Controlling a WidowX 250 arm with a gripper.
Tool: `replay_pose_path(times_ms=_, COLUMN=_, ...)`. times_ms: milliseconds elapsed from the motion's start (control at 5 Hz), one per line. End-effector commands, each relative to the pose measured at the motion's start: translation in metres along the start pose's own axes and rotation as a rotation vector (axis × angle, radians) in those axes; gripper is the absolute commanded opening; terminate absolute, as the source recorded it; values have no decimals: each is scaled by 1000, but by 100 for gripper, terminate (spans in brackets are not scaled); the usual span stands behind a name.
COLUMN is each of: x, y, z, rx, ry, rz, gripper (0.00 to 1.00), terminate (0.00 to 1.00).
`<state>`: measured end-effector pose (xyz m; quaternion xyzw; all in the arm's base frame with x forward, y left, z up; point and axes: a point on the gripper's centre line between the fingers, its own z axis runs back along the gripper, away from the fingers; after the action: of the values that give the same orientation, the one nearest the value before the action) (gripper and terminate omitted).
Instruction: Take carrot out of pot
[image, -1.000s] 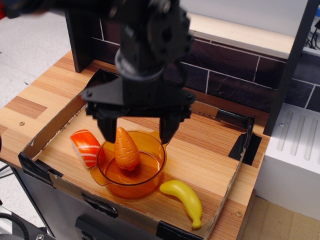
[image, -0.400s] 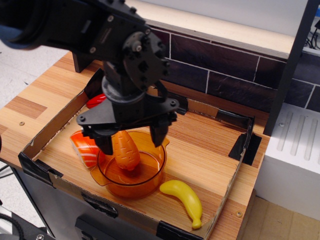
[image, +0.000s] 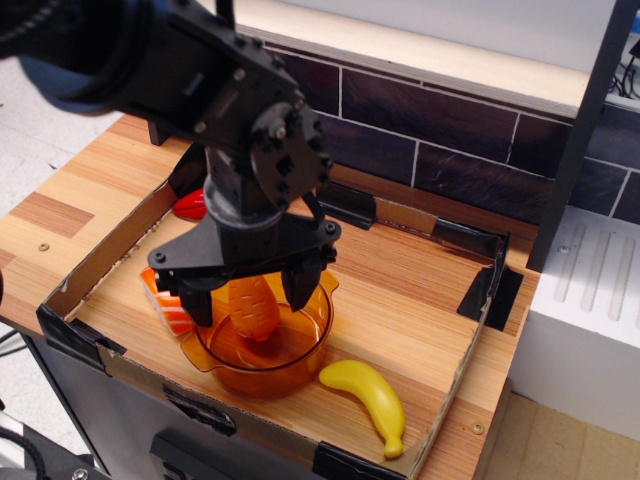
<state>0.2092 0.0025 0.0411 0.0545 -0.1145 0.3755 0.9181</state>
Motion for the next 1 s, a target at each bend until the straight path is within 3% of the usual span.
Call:
replay_pose_path(times_ms=0, x=-3, y=-16, z=-7, rx=-30, ry=7, rz=28, gripper=100, terminate=0)
replay_pose_path(times_ms=800, x=-1, y=-21, z=-21, rx=11, ry=5, rz=43, gripper=100, terminate=0)
